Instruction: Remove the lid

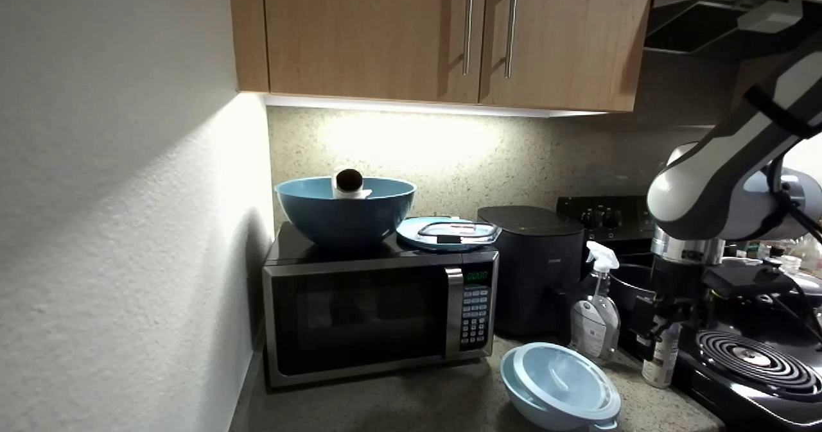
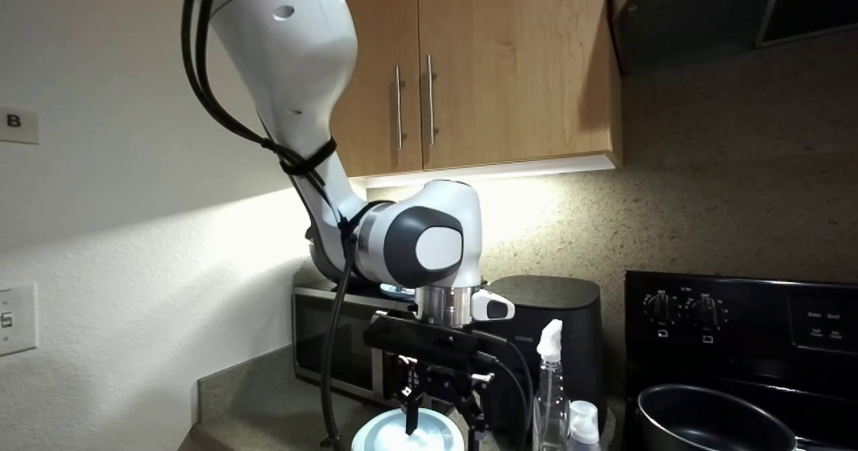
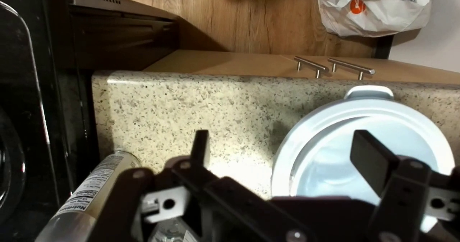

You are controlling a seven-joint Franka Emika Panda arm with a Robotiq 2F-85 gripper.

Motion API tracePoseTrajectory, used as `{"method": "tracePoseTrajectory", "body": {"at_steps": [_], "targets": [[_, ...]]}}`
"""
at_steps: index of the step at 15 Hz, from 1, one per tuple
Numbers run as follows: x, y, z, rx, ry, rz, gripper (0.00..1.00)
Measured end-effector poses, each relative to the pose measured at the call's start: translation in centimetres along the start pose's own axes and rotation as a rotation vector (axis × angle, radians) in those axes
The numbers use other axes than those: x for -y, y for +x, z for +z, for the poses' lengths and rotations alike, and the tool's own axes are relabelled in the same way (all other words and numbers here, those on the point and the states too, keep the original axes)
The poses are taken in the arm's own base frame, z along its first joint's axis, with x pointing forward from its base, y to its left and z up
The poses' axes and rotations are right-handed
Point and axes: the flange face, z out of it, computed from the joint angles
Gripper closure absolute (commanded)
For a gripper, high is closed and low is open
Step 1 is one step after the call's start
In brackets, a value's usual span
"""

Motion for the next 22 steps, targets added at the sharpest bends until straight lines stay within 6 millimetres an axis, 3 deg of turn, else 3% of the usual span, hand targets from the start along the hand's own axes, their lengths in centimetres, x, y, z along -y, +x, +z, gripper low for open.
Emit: {"method": "tracePoseTrajectory", "body": {"at_steps": [5,8,14,18,22], "targets": [[-1.6,2.6,4.9,0.068,0.010,0.052,0.00],[-0.5,4.4,7.0,0.119,0.096,0.014,0.00],[2.9,6.3,5.5,0.193,0.308,-0.188,0.00],[2.9,6.4,5.3,0.194,0.316,-0.206,0.00],[2.0,7.1,6.6,0.175,0.297,-0.185,0.00]]}}
